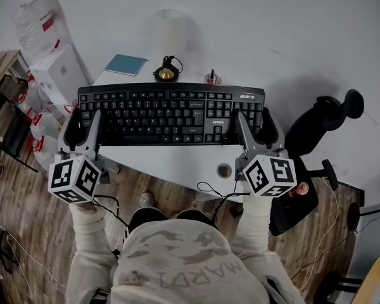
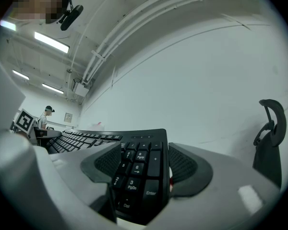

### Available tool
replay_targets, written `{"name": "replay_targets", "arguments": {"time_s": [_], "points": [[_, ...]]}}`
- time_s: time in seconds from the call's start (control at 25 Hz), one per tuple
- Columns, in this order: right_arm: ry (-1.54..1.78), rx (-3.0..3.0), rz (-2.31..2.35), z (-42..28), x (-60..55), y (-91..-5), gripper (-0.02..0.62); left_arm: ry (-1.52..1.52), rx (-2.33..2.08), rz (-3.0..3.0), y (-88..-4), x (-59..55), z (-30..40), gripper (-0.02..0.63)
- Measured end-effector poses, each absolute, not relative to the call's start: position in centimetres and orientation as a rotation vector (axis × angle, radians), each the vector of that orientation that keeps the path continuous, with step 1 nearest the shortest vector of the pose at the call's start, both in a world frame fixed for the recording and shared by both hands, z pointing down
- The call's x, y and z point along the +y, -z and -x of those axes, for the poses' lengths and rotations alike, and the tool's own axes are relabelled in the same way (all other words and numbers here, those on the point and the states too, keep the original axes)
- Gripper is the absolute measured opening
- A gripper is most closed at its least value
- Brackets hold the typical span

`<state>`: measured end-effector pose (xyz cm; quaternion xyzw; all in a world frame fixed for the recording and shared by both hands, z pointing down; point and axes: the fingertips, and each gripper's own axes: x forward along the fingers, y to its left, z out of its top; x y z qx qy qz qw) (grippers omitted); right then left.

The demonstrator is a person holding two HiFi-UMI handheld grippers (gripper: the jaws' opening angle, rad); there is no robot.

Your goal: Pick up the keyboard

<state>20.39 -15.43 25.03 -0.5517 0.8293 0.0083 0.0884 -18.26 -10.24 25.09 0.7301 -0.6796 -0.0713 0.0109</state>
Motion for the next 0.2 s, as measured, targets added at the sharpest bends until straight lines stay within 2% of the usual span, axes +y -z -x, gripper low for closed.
{"name": "replay_targets", "arguments": {"time_s": [0.2], "points": [[-0.025, 2.464, 1.646, -20.41, -15.41, -25.05, 0.316, 0.221, -2.117, -2.277, -25.11, -10.33, 18.28, 0.261]]}}
